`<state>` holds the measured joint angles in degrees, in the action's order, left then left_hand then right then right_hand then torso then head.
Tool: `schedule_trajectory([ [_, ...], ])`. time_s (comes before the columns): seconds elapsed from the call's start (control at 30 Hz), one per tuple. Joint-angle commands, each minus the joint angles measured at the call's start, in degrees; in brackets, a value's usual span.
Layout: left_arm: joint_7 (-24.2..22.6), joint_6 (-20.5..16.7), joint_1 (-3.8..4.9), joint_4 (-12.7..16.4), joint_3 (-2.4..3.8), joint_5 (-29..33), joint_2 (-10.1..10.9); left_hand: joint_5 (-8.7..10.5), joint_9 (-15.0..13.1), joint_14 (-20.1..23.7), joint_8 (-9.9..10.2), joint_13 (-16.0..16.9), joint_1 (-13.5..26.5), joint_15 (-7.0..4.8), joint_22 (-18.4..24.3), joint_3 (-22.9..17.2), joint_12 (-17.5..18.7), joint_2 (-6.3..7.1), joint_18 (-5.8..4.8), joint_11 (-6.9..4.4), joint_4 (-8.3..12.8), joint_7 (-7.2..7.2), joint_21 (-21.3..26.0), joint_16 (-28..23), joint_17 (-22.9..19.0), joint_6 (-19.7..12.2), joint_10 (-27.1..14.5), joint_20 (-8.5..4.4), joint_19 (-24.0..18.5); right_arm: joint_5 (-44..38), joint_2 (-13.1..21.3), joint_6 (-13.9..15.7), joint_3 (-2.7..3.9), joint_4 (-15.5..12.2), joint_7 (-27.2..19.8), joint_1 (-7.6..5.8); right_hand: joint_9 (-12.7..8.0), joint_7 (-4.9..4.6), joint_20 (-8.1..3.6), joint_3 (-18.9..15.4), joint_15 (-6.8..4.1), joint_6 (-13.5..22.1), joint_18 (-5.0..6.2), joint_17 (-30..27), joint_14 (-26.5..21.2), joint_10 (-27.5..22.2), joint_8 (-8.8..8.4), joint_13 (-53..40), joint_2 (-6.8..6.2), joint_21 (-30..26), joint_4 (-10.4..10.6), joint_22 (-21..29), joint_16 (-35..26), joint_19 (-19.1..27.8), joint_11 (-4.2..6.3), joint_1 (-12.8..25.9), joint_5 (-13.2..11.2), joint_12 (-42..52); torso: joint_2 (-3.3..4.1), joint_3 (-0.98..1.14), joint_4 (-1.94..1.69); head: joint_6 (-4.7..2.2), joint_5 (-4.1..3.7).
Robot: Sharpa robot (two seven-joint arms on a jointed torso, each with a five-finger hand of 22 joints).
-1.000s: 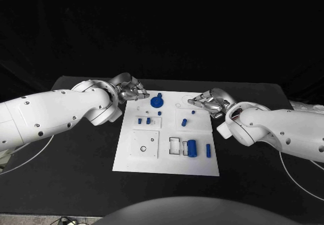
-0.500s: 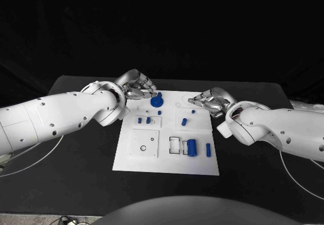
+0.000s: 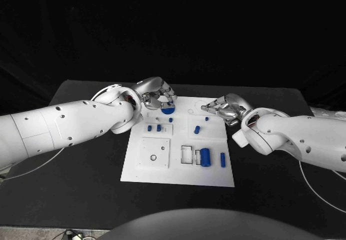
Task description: Assemble the parts on the task board
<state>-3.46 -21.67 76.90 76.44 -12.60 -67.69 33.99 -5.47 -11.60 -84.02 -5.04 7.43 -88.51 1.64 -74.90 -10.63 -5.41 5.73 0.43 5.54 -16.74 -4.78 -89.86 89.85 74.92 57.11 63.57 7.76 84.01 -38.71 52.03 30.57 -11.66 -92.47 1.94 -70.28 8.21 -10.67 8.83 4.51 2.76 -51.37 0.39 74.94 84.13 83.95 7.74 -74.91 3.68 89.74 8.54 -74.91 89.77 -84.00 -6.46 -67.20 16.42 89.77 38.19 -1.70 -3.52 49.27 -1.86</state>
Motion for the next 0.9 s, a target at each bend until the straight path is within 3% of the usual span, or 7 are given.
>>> schedule_trajectory([
  [0.03,-1.5,4.5,-0.08,-0.5,0.03,-8.1,-0.7,1.14,0.5,-6.0,0.5,-0.9,-0.7,0.55,-15.1,-0.6,0.5,0.10,-0.43,0.27,0.0,0.19,-0.1,0.1,15.1,0.1,-0.4,0.43,6.0,-0.1,-0.1,-1.4,-0.01,0.0,0.3,0.03,0.1,-0.13,0.50,-0.4,0.29,0.2,-0.39,15.1,5.9,6.1,0.29,-15.1,-0.02,0.3,0.1,-15.1,0.2,-6.0,-0.30,-0.7,0.3,0.2,-0.01,-0.02,0.02,0.04,-0.08],
  [0.27,-1.1,7.3,-0.29,-1.5,0.02,-12.7,-1.9,2.25,1.0,-6.0,0.6,-2.3,-0.6,0.91,-15.1,-0.7,1.0,0.13,-0.43,0.64,0.0,-0.10,-0.1,0.1,15.1,1.4,-1.3,0.73,6.0,-0.1,-0.1,-1.5,-0.01,0.0,0.5,0.04,0.1,-0.13,0.50,-0.4,0.29,0.2,-0.39,15.1,5.9,6.1,0.29,-15.1,-0.02,0.3,0.1,-15.1,0.2,-6.0,-0.30,-0.7,0.3,0.2,0.02,-0.01,0.04,0.09,0.00],
  [0.57,-0.4,9.1,-1.39,-3.3,0.04,-17.5,-3.2,2.46,1.6,-6.0,1.0,-3.1,-1.7,1.06,-15.1,-1.2,1.0,0.15,-0.43,0.65,0.2,-0.54,-0.1,0.1,15.1,1.5,-1.2,0.83,6.0,-0.1,-0.1,-1.5,-0.01,0.0,0.5,0.04,0.1,-0.13,0.50,-0.4,0.29,0.2,-0.39,15.1,5.9,6.1,0.29,-15.1,-0.02,0.3,0.1,-15.1,0.2,-6.0,-0.30,-0.7,0.3,0.2,0.05,0.01,0.07,0.23,-0.05],
  [0.8,0.4,10.8,-1.73,-4.5,0.04,-20.6,-3.6,2.52,1.8,-6.0,1.1,-3.4,-2.1,1.12,-15.1,-1.5,1.0,-0.01,-0.43,0.69,0.1,-0.51,-0.1,0.1,15.1,1.6,-1.3,0.84,6.0,-0.1,-0.1,-1.6,-0.01,-0.1,0.6,0.04,0.1,-0.13,0.50,-0.4,0.30,0.2,-0.39,15.1,5.9,6.1,0.32,-15.1,-0.01,0.3,0.1,-15.1,0.2,-6.0,-0.30,-0.7,0.3,0.2,0.05,0.02,0.01,0.39,-0.07],
  [0.9,0.9,11.8,-1.77,-4.9,0.04,-21.7,-3.7,2.59,2.0,-6.0,1.1,-3.7,-2.3,0.78,-15.1,-1.6,1.2,0.08,-0.43,0.09,0.1,-0.72,-0.1,0.1,15.1,1.8,-1.6,0.78,6.0,-0.1,-0.1,-1.6,-0.01,-0.1,0.6,0.04,0.1,-0.13,0.50,-0.4,0.30,0.2,-0.39,15.1,5.9,6.1,0.34,-15.1,0.00,0.3,0.1,-15.1,0.2,-6.0,-0.30,-0.7,0.3,0.2,0.02,0.00,0.01,0.42,-0.13],
])
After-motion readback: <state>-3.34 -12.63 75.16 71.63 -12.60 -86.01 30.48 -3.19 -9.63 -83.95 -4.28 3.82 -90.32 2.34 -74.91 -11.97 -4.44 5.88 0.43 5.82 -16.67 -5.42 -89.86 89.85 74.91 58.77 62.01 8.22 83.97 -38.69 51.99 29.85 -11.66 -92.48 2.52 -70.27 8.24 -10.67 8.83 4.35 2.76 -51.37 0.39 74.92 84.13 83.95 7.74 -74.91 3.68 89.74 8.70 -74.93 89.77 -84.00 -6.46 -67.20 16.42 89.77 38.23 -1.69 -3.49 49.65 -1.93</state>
